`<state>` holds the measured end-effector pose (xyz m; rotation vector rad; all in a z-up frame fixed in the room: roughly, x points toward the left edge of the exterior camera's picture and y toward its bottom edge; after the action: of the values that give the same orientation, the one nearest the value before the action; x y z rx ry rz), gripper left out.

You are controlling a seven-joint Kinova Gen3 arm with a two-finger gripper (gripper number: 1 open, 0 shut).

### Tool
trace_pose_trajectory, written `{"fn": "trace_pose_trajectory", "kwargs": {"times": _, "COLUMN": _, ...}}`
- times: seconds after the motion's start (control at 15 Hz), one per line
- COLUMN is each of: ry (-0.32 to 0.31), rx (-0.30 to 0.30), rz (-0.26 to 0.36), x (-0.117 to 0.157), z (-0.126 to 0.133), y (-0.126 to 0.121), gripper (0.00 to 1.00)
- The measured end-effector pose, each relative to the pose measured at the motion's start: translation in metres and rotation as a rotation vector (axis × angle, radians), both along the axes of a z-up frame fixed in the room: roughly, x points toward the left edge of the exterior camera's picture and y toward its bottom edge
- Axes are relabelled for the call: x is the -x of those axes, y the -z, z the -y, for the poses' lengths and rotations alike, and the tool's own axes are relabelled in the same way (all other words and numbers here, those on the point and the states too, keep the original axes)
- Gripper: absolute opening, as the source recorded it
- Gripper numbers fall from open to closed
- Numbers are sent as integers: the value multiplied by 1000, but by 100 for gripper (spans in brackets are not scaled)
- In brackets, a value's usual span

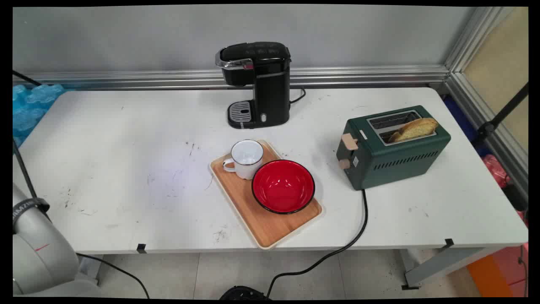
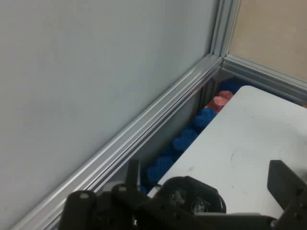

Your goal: Press the toaster switch

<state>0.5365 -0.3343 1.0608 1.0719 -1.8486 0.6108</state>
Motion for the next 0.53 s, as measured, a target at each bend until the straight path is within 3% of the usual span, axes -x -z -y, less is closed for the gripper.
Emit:
{"fn": "trace_pose_trajectory", "kwargs": {"times": 0.2, "ry": 55, "rx": -21, "rz": 25, "x": 3, "z": -7, "y": 7, "gripper": 100}}
{"fn": "trace_pose_trajectory", "kwargs": {"times": 0.53, "ry": 269, "rx": -47, "rz": 85, "x": 27, "z": -32, "y": 17, "gripper": 100}}
